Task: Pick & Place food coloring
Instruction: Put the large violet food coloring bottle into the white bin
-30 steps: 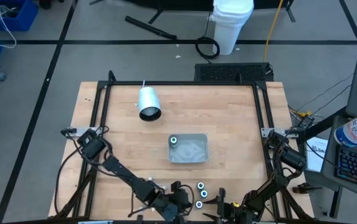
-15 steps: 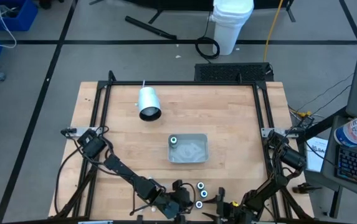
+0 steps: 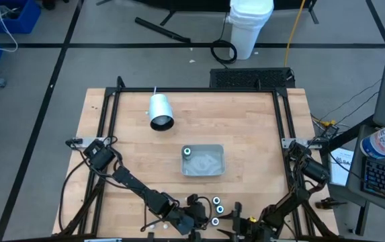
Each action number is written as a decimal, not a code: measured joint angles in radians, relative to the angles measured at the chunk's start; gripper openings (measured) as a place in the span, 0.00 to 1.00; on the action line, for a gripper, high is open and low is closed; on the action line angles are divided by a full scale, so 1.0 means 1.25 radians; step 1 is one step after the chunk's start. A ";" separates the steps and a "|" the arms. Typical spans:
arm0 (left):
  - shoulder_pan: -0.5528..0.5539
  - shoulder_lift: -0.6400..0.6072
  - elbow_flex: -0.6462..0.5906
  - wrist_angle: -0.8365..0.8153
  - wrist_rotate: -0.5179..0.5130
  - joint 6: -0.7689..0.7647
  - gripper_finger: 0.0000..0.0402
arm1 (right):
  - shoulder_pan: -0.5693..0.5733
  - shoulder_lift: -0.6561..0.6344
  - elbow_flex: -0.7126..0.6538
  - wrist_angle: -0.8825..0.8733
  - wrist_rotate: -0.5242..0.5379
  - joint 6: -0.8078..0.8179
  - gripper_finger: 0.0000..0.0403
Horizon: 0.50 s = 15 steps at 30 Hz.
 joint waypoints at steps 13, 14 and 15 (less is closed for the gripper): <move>-0.013 0.000 0.000 -0.035 0.000 -0.030 0.05 | -0.030 0.042 0.000 0.110 -0.052 -0.022 0.49; -0.013 0.000 0.000 -0.037 0.000 -0.030 0.05 | -0.032 0.049 0.000 0.128 -0.053 -0.034 0.49; -0.014 0.000 0.000 -0.037 0.000 -0.031 0.05 | -0.036 0.055 0.000 0.145 -0.053 -0.044 0.49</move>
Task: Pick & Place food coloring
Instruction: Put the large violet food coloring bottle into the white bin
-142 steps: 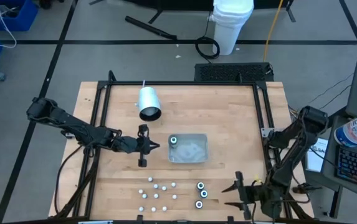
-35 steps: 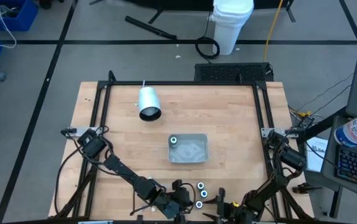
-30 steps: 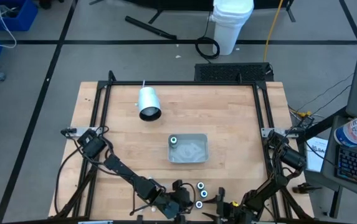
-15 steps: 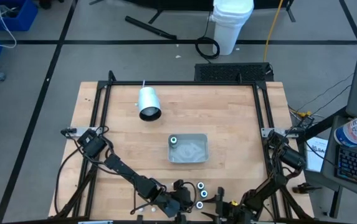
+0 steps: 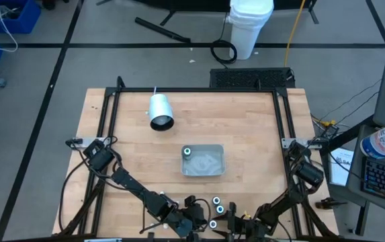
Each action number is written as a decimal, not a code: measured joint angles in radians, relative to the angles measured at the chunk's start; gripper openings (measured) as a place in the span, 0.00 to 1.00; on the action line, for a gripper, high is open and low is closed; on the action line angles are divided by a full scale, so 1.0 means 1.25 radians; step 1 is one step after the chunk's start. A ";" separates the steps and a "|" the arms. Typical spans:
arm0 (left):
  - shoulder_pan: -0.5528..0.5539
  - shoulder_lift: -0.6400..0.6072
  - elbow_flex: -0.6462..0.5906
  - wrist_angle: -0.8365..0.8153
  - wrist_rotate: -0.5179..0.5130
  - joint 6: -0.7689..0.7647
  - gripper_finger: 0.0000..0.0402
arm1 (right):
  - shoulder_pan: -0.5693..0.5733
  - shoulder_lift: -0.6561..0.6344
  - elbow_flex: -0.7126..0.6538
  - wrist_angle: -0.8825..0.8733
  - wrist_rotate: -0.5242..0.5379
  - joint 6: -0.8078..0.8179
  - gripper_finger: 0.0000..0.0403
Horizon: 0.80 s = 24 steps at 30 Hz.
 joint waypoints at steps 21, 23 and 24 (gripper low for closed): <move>-0.011 0.000 0.000 0.001 -0.003 0.009 0.05 | -0.043 0.009 0.001 0.034 -0.093 0.015 0.46; -0.015 0.000 0.000 0.001 -0.005 0.010 0.05 | -0.041 0.009 0.001 0.039 -0.084 0.011 0.43; -0.018 0.000 0.000 0.002 -0.005 0.012 0.05 | -0.039 0.010 0.001 0.044 -0.084 0.009 0.41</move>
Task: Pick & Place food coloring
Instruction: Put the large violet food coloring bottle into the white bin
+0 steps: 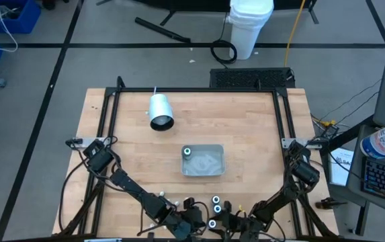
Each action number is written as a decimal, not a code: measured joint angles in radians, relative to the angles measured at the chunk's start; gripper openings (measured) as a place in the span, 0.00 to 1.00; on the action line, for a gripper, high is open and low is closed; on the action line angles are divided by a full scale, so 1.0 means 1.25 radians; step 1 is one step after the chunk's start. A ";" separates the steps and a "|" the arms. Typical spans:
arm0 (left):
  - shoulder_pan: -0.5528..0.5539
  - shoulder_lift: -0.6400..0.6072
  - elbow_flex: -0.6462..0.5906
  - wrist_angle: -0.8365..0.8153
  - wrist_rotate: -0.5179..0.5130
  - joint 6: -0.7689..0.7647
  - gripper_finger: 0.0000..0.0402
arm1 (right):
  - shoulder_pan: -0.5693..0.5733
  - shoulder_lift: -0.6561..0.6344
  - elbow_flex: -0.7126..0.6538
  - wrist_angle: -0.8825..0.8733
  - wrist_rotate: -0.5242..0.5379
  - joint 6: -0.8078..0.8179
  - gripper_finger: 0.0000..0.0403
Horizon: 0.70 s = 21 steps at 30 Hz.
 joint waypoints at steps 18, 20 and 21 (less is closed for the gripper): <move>-0.073 -0.044 0.000 0.029 0.027 0.141 0.05 | 0.025 -0.011 0.089 0.073 -0.084 -0.256 0.36; -0.088 -0.071 0.000 0.024 0.021 0.175 0.05 | 0.026 -0.024 0.119 0.034 -0.085 -0.303 0.36; -0.096 -0.088 0.000 0.012 0.020 0.193 0.05 | 0.025 -0.034 0.132 0.004 -0.086 -0.319 0.36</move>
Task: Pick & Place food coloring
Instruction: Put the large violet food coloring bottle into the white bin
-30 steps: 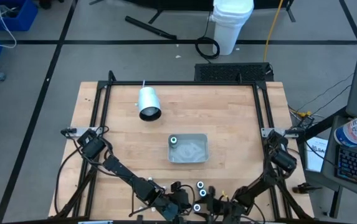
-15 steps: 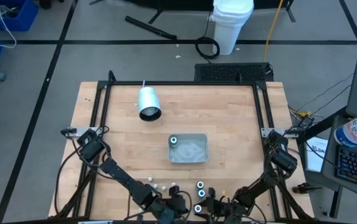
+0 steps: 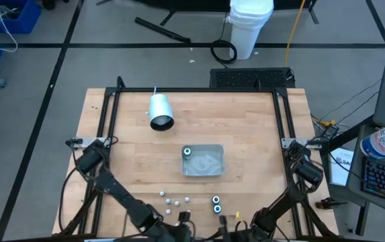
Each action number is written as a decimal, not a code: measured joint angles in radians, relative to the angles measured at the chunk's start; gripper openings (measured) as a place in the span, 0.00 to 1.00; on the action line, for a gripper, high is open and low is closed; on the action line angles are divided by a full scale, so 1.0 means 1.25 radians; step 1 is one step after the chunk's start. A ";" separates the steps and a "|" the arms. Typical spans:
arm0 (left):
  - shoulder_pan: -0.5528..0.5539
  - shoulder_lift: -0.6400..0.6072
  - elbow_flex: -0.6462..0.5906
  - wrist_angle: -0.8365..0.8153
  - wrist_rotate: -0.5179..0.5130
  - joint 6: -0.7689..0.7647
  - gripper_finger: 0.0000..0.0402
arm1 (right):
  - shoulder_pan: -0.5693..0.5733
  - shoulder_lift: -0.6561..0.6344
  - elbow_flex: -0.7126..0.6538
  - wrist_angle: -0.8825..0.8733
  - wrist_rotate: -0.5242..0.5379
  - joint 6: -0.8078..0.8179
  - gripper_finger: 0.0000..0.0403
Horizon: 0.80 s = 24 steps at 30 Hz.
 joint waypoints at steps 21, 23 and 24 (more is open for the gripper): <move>-0.135 -0.150 0.000 -0.201 -0.502 0.249 0.05 | -0.116 -0.350 0.033 -0.502 -0.003 -0.092 0.35; -0.119 -0.150 0.000 -0.173 -0.519 0.290 0.07 | -0.128 -0.334 0.033 -0.501 -0.020 -0.096 0.35; -0.113 -0.150 0.000 -0.154 -0.523 0.306 0.08 | -0.131 -0.326 0.032 -0.500 -0.020 -0.102 0.35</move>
